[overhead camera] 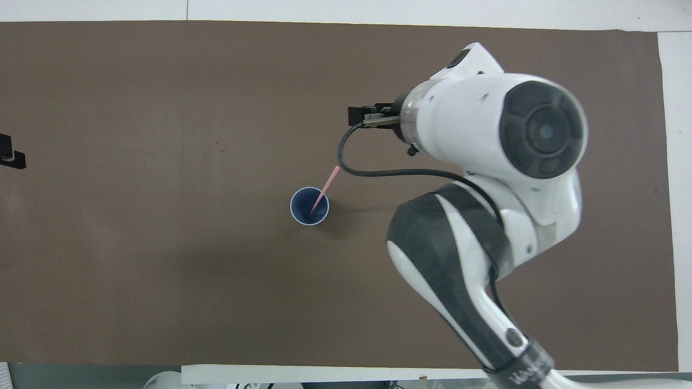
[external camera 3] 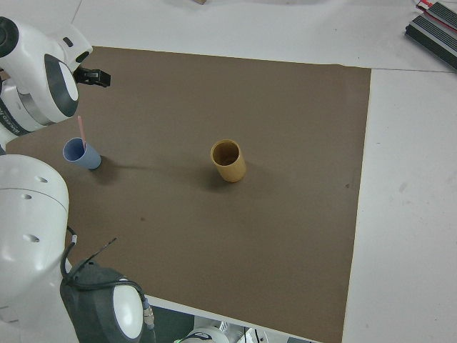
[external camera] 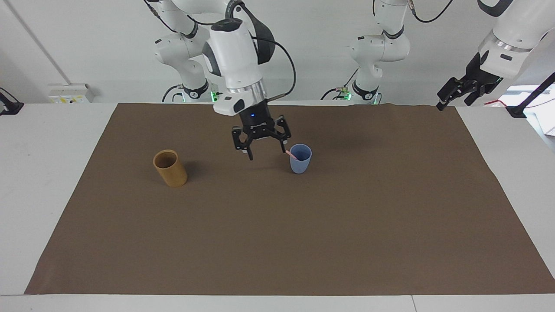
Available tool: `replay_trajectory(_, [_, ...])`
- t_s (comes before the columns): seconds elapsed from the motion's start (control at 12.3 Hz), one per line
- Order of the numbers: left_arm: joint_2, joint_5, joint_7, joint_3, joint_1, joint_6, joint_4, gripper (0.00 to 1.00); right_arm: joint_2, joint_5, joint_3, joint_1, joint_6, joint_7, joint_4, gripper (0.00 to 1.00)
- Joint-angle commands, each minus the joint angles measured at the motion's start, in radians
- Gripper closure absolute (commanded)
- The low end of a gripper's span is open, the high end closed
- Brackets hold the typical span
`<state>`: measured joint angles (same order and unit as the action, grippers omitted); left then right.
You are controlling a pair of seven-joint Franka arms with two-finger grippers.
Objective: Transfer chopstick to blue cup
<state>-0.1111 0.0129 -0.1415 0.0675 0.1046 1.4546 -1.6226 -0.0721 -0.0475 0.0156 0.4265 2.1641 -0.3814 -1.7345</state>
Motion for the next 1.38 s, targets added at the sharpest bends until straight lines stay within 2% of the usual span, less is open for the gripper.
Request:
replay_trajectory(0.0, [0.005, -0.037, 0.066, -0.011, -0.003, -0.054, 0.021, 0.0, 0.093, 0.006, -0.008, -0.141, -0.206, 0.029, -0.004, 0.0])
replay_trajectory(0.24, [0.004, -0.037, 0.071, -0.009, -0.003, -0.059, 0.038, 0.0, 0.084, 0.017, -0.005, -0.328, -0.591, 0.16, 0.217, 0.0])
replay_trajectory(0.33, [0.004, -0.037, 0.083, -0.009, -0.003, -0.059, 0.039, 0.0, 0.056, 0.034, -0.005, -0.386, -0.677, 0.255, 0.286, 0.0])
replay_trajectory(0.49, [0.004, -0.034, 0.111, -0.005, -0.005, -0.066, 0.041, 0.0, 0.052, 0.04, -0.008, -0.507, -0.798, 0.396, 0.334, 0.0])
replay_trajectory(0.57, [0.004, -0.034, 0.111, -0.006, -0.005, -0.063, 0.041, 0.0, 0.052, 0.063, -0.006, -0.521, -0.819, 0.416, 0.335, 0.0])
replay_trajectory(0.65, [0.004, -0.034, 0.111, -0.006, -0.005, -0.063, 0.039, 0.0, 0.063, 0.139, -0.011, -0.517, -0.82, 0.417, 0.316, 0.0])
replay_trajectory(0.73, [0.004, -0.034, 0.111, -0.006, -0.005, -0.062, 0.039, 0.0, 0.083, 0.152, -0.014, -0.525, -0.813, 0.418, 0.267, 0.0])
replay_trajectory(0.89, [0.004, -0.034, 0.111, -0.006, -0.005, -0.06, 0.039, 0.0, 0.1, 0.147, -0.011, -0.523, -0.81, 0.418, 0.234, 0.0])
replay_trajectory(1.06, [0.004, -0.034, 0.111, -0.006, -0.005, -0.059, 0.038, 0.0, 0.139, 0.112, -0.003, -0.48, -0.808, 0.414, 0.198, 0.0])
replay_trajectory(1.22, [0.004, -0.034, 0.109, -0.006, -0.005, -0.059, 0.036, 0.0, 0.149, 0.109, 0.068, -0.421, -0.805, 0.415, 0.181, 0.0])
replay_trajectory(1.3, [0.002, -0.034, 0.106, -0.008, -0.003, -0.056, 0.035, 0.0, 0.152, 0.092, 0.073, -0.417, -0.805, 0.414, 0.17, 0.0])
